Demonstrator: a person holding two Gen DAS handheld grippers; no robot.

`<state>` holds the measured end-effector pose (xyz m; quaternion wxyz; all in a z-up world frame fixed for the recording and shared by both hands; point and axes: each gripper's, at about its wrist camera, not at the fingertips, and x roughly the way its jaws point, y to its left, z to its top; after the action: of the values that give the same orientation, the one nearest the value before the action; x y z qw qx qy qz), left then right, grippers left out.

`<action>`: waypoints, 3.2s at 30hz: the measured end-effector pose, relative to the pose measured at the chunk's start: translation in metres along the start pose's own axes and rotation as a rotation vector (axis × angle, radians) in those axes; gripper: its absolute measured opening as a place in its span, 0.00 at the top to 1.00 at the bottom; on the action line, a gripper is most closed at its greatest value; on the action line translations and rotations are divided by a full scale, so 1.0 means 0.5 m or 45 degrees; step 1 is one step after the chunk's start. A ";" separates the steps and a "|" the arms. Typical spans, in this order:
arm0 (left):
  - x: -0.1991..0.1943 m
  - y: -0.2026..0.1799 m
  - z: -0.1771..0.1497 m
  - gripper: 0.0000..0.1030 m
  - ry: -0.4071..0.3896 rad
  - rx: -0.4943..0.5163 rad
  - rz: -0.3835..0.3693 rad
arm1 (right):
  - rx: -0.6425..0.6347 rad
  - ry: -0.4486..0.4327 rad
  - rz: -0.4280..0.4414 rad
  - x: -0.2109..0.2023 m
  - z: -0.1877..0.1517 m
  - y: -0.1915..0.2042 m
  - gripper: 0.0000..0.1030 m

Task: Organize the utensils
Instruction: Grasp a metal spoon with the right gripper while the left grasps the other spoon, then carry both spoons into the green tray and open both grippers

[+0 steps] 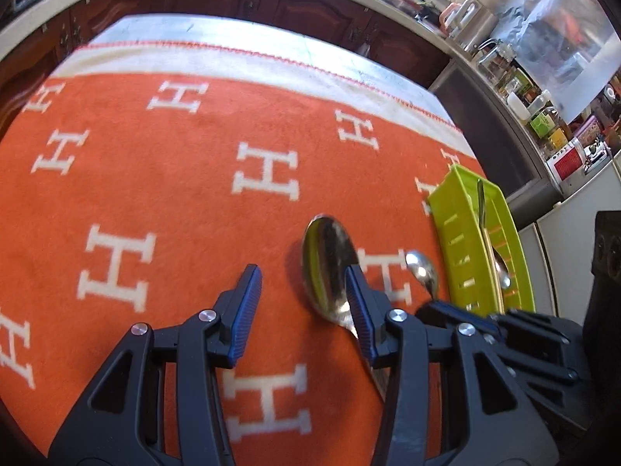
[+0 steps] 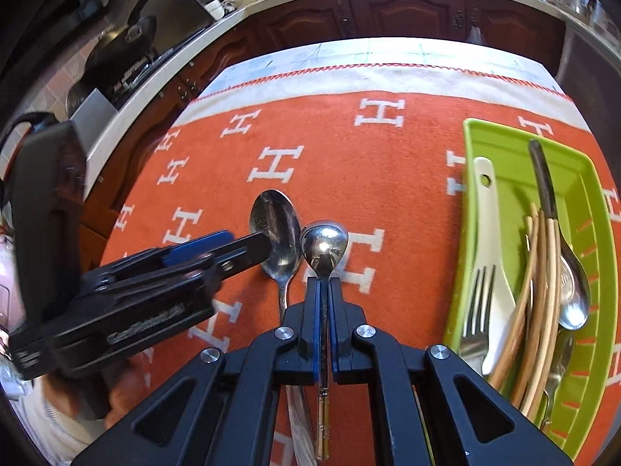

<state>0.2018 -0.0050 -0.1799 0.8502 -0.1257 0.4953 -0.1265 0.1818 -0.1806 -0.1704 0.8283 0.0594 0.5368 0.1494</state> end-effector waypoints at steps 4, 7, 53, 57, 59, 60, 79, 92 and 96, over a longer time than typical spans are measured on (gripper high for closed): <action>0.016 -0.026 -0.005 0.64 -0.068 0.061 0.015 | 0.035 -0.008 0.019 -0.009 -0.008 -0.016 0.97; 0.027 -0.039 -0.013 0.89 -0.097 0.092 0.027 | 0.064 -0.020 0.037 -0.018 -0.013 -0.028 0.97; -0.172 -0.364 -0.032 0.99 -0.081 0.432 -0.205 | 0.337 -0.348 0.005 -0.377 -0.196 -0.224 0.97; -0.115 -0.371 -0.023 0.99 -0.038 0.435 -0.159 | 0.360 -0.313 -0.023 -0.340 -0.197 -0.249 0.97; -0.086 -0.370 -0.022 0.99 -0.012 0.437 -0.134 | 0.363 -0.297 -0.040 -0.324 -0.197 -0.259 0.97; -0.074 -0.368 -0.021 0.99 0.006 0.429 -0.132 | 0.364 -0.291 -0.042 -0.311 -0.192 -0.261 0.97; -0.096 -0.327 -0.068 0.63 0.052 0.369 -0.054 | 0.387 -0.257 -0.063 -0.228 -0.163 -0.293 0.74; -0.183 -0.262 -0.118 0.39 0.007 0.354 0.032 | 0.360 -0.199 -0.066 -0.217 -0.175 -0.246 0.72; -0.195 -0.236 -0.133 0.37 0.022 0.330 0.066 | 0.358 -0.201 -0.095 -0.220 -0.181 -0.236 0.65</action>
<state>0.0865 -0.0885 -0.0928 0.8580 -0.0008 0.4853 -0.1683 0.0796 -0.3324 -0.1428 0.8564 0.1664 0.4874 0.0366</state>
